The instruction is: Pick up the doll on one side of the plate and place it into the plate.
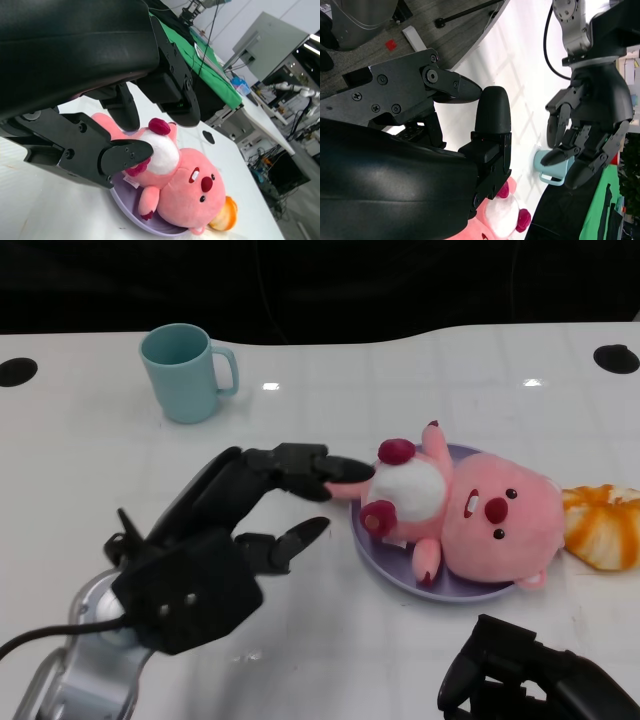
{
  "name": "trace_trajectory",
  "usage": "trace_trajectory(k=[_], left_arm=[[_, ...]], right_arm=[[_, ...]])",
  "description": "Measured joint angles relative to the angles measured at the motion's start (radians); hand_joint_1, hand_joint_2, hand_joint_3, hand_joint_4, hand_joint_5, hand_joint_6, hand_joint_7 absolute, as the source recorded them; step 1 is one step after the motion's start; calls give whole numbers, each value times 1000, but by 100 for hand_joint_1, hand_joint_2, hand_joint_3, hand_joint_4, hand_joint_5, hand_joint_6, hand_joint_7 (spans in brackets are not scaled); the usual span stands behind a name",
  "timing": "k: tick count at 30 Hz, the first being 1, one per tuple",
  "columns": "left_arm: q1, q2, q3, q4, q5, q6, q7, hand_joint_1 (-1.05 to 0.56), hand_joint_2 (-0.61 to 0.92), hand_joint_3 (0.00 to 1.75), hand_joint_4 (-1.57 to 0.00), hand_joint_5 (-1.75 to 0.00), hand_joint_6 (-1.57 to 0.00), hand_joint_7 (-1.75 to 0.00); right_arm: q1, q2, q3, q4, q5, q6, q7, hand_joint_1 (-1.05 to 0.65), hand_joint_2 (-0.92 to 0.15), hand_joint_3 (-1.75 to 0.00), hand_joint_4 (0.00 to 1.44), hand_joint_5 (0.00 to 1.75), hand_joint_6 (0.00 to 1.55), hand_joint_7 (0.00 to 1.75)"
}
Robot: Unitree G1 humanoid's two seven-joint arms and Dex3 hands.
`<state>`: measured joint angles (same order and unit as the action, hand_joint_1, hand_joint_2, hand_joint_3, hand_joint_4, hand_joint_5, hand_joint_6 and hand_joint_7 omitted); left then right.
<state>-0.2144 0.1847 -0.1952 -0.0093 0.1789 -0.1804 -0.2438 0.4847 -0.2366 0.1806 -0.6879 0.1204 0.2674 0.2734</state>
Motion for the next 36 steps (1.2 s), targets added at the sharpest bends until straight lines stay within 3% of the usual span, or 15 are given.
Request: trace_trajectory(k=[5, 9, 21, 30, 36], left_arm=[[91, -1, 32, -74, -76, 27, 0, 6, 38, 147, -82, -145, -90, -100], [153, 2, 47, -151, -119, 96, -18, 2, 40, 144, -91, -163, -90, -133], [335, -4, 62, -337, -217, 301, -27, 0, 32, 158, -97, -175, -94, -154], [414, 0, 67, -466, -242, 512, -27, 2, 40, 146, -92, -175, -85, -158], [447, 0, 69, -481, -254, 531, -27, 3, 40, 145, -91, -175, -85, -158]], right_arm=[[-5, 0, -1, 2, 0, -1, 0, -20, -82, -72, 65, 175, 44, 169], [-8, 0, -2, 5, 0, -2, 1, -20, -82, -72, 65, 175, 44, 169], [-18, 2, -3, 14, 1, -6, 8, -22, -82, -72, 65, 175, 44, 169], [-19, 3, -13, 18, 6, -6, 11, -22, -82, -72, 65, 175, 44, 169], [-20, 2, -26, 38, 6, -21, 18, -21, -81, -72, 66, 175, 44, 168]])
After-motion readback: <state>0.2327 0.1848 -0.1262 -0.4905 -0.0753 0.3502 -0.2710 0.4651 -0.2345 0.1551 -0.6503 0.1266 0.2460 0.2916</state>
